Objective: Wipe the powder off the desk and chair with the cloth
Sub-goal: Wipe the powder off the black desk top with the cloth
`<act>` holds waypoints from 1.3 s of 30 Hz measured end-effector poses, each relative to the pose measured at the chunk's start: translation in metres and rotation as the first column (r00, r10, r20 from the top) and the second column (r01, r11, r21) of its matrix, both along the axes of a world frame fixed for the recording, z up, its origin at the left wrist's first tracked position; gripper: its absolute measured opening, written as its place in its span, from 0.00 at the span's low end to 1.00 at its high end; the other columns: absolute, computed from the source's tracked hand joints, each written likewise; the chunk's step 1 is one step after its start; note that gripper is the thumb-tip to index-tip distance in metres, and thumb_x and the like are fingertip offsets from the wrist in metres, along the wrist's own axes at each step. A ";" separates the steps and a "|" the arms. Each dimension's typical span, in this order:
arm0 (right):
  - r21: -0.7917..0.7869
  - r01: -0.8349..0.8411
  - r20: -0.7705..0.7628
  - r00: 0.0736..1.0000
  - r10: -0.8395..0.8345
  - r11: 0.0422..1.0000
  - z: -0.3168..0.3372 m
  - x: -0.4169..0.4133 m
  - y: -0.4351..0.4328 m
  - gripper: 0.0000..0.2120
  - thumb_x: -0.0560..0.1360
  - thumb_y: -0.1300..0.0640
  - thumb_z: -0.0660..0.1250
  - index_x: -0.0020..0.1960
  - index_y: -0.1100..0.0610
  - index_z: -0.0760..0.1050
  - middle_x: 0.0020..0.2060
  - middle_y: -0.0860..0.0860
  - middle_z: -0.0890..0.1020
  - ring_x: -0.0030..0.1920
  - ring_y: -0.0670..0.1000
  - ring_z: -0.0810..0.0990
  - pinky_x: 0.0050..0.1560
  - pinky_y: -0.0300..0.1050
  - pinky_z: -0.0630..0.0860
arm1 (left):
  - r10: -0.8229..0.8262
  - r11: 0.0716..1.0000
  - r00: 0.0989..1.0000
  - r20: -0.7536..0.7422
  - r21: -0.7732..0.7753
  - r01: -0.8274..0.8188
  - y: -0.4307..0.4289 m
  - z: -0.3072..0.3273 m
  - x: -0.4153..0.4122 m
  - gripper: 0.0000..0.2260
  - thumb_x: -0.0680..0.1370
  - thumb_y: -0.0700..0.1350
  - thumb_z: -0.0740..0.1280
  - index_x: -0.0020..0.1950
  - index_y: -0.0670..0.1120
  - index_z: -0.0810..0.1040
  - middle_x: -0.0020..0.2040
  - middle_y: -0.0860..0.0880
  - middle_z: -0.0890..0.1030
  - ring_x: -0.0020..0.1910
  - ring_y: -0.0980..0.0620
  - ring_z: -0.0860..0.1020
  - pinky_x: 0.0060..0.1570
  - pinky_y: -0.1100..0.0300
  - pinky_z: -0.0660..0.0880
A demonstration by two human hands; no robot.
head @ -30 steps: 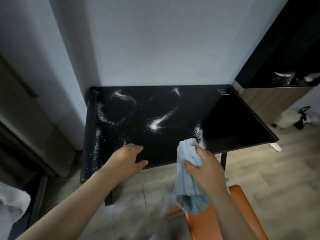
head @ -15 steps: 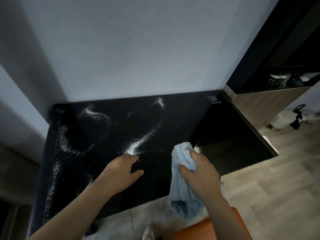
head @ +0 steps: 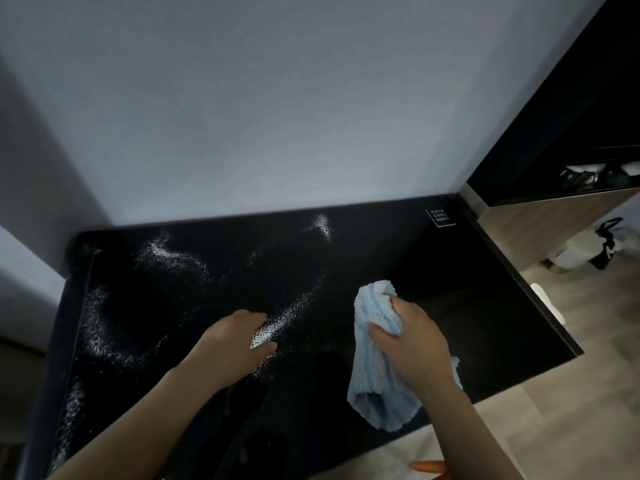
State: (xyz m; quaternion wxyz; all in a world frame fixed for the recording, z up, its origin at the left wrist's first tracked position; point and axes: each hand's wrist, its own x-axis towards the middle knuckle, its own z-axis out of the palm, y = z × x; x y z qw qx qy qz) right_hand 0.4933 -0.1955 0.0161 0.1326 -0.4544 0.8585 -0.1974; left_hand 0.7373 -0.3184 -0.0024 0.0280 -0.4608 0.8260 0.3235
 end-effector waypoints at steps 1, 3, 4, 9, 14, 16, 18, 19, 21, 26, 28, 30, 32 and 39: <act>0.006 -0.006 -0.002 1.000 0.006 1.000 0.000 -0.005 -0.007 0.12 0.73 0.46 0.67 0.55 0.47 0.73 0.43 0.42 0.74 0.41 0.42 0.75 0.38 0.36 0.68 | 0.005 1.000 1.000 -0.003 0.006 -0.005 -0.008 -0.003 -0.003 0.28 0.78 0.58 0.64 0.75 0.50 0.64 0.71 0.54 0.68 0.68 0.55 0.69 0.65 0.62 0.67; 0.023 -0.022 -0.010 1.000 0.022 0.999 -0.001 -0.017 -0.023 0.12 0.73 0.46 0.66 0.55 0.47 0.72 0.44 0.43 0.74 0.42 0.43 0.75 0.39 0.39 0.71 | 0.011 1.000 1.000 -0.008 0.026 -0.010 -0.020 -0.009 -0.010 0.29 0.77 0.58 0.65 0.75 0.50 0.64 0.70 0.54 0.68 0.68 0.55 0.69 0.65 0.62 0.67; 0.031 -0.026 -0.009 1.000 0.027 0.999 0.000 -0.024 -0.033 0.12 0.73 0.46 0.66 0.55 0.47 0.72 0.44 0.43 0.75 0.42 0.43 0.75 0.40 0.40 0.73 | 0.015 0.999 1.000 -0.010 0.042 -0.014 -0.025 -0.011 -0.014 0.29 0.77 0.59 0.65 0.75 0.50 0.64 0.70 0.54 0.69 0.67 0.55 0.69 0.64 0.62 0.67; 0.024 -0.082 -0.028 0.996 0.083 0.996 -0.005 -0.067 -0.094 0.09 0.73 0.48 0.66 0.51 0.49 0.73 0.42 0.46 0.76 0.41 0.47 0.77 0.42 0.43 0.75 | 0.046 0.994 0.999 0.021 0.096 -0.048 -0.054 -0.029 -0.037 0.31 0.76 0.61 0.66 0.75 0.50 0.63 0.71 0.54 0.68 0.67 0.56 0.70 0.62 0.64 0.67; 0.017 -0.151 -0.041 0.988 0.151 0.988 -0.020 -0.116 -0.170 0.16 0.73 0.47 0.67 0.58 0.51 0.73 0.46 0.48 0.76 0.45 0.47 0.76 0.46 0.45 0.74 | 0.107 0.986 0.990 0.090 0.118 -0.117 -0.082 -0.048 -0.071 0.35 0.74 0.63 0.66 0.76 0.50 0.61 0.72 0.53 0.67 0.67 0.55 0.69 0.62 0.62 0.68; 0.005 -0.180 -0.052 0.982 0.180 0.984 -0.030 -0.136 -0.201 0.15 0.72 0.48 0.68 0.56 0.51 0.74 0.45 0.47 0.76 0.43 0.47 0.75 0.41 0.43 0.71 | 0.130 0.983 0.985 0.115 0.116 -0.144 -0.096 -0.057 -0.086 0.36 0.74 0.64 0.66 0.76 0.50 0.60 0.72 0.54 0.66 0.68 0.55 0.68 0.63 0.62 0.68; -0.005 -0.210 -0.063 0.976 0.209 0.978 -0.042 -0.154 -0.231 0.14 0.71 0.48 0.68 0.55 0.51 0.74 0.44 0.47 0.76 0.43 0.48 0.75 0.39 0.43 0.68 | 0.136 0.982 0.979 0.148 0.109 -0.153 -0.111 -0.067 -0.101 0.36 0.74 0.64 0.65 0.77 0.50 0.59 0.74 0.54 0.63 0.70 0.54 0.66 0.66 0.60 0.66; -0.004 -0.226 -0.069 0.972 0.225 0.974 -0.049 -0.161 -0.246 0.14 0.71 0.48 0.68 0.55 0.51 0.75 0.44 0.48 0.76 0.43 0.48 0.75 0.39 0.43 0.68 | 0.138 0.983 0.977 0.164 0.099 -0.155 -0.118 -0.073 -0.108 0.36 0.74 0.65 0.64 0.77 0.50 0.58 0.75 0.54 0.62 0.71 0.53 0.64 0.68 0.58 0.66; 0.012 -0.256 -0.084 0.963 0.256 0.967 -0.063 -0.174 -0.274 0.14 0.71 0.48 0.68 0.54 0.52 0.74 0.44 0.48 0.76 0.43 0.50 0.76 0.40 0.43 0.68 | 0.138 0.985 0.972 0.188 0.075 -0.154 -0.131 -0.083 -0.122 0.36 0.74 0.65 0.64 0.77 0.50 0.58 0.75 0.53 0.61 0.72 0.52 0.63 0.70 0.56 0.64; 0.061 -0.333 -0.109 0.935 0.338 0.941 -0.101 -0.194 -0.330 0.18 0.73 0.48 0.67 0.60 0.53 0.73 0.47 0.49 0.77 0.45 0.51 0.76 0.43 0.46 0.72 | 0.114 0.991 0.952 0.284 0.041 -0.131 -0.155 -0.110 -0.148 0.41 0.74 0.66 0.63 0.79 0.50 0.50 0.79 0.50 0.51 0.77 0.47 0.51 0.75 0.50 0.54; 0.075 -0.356 -0.110 0.925 0.363 0.931 -0.115 -0.199 -0.346 0.20 0.73 0.48 0.67 0.64 0.52 0.72 0.49 0.50 0.77 0.46 0.51 0.76 0.44 0.46 0.73 | 0.110 0.991 0.938 0.330 0.041 -0.131 -0.162 -0.120 -0.155 0.44 0.73 0.68 0.63 0.79 0.51 0.45 0.79 0.49 0.45 0.78 0.45 0.46 0.75 0.47 0.51; 0.096 -0.368 -0.113 0.919 0.377 0.925 -0.127 -0.203 -0.358 0.22 0.74 0.48 0.67 0.66 0.52 0.72 0.52 0.50 0.77 0.48 0.52 0.77 0.46 0.47 0.75 | 0.077 0.994 0.921 0.383 0.046 -0.102 -0.167 -0.128 -0.160 0.47 0.71 0.70 0.63 0.78 0.53 0.40 0.79 0.49 0.39 0.77 0.42 0.41 0.75 0.43 0.50; 0.113 -0.376 -0.115 0.915 0.388 0.920 -0.138 -0.205 -0.369 0.22 0.74 0.47 0.66 0.66 0.52 0.71 0.53 0.51 0.78 0.49 0.52 0.77 0.47 0.48 0.76 | 0.029 0.996 0.902 0.430 0.066 -0.064 -0.170 -0.135 -0.164 0.51 0.69 0.72 0.63 0.77 0.54 0.35 0.77 0.50 0.33 0.76 0.40 0.37 0.74 0.39 0.49; 0.183 -0.400 -0.123 0.897 0.425 0.898 -0.171 -0.206 -0.395 0.21 0.74 0.48 0.66 0.65 0.53 0.72 0.58 0.54 0.77 0.56 0.58 0.76 0.54 0.54 0.77 | 0.016 0.993 0.874 0.486 0.093 -0.070 -0.172 -0.156 -0.170 0.57 0.64 0.73 0.67 0.75 0.55 0.29 0.74 0.51 0.25 0.74 0.37 0.32 0.72 0.35 0.48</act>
